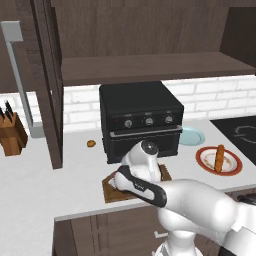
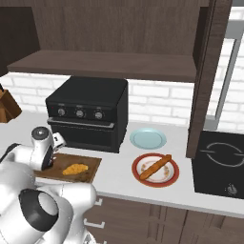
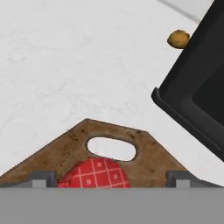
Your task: From the different types of pastries on the counter, select a croissant and place it on the cutting board. Then retrieve a jar of jam from the cabinet and place it alongside the croissant on the cutting board.
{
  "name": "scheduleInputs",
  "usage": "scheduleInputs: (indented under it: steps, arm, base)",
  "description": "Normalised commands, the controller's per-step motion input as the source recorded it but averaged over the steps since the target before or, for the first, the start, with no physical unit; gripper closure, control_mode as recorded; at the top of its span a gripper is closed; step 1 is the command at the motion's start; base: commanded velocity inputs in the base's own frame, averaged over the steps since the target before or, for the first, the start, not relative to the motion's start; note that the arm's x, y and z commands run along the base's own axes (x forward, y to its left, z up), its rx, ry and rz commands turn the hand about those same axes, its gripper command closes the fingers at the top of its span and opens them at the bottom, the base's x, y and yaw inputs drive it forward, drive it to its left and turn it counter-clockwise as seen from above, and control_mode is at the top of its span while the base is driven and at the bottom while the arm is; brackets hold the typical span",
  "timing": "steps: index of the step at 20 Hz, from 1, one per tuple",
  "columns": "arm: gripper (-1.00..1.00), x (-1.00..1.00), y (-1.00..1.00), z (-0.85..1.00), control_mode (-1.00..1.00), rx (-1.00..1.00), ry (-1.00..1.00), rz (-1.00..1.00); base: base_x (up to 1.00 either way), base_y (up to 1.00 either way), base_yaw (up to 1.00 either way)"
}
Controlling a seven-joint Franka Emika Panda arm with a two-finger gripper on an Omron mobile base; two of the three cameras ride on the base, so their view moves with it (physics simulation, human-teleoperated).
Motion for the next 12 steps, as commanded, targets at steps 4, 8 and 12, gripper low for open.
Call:
scheduleInputs:
  steps: [4,8,12]
  arm:
    - [-1.00,-0.79,-0.18,0.49,-1.00,0.24,-0.14,0.03]
    - [-1.00,-1.00,-0.18,0.62,-1.00,0.25,-0.02,0.01]
    - [-1.00,-1.00,-0.08,0.79,-1.00,0.23,0.00,0.00]
  base:
    - [0.00,0.00,0.00]
    - [0.00,0.00,0.00]
    - [0.00,0.00,0.00]
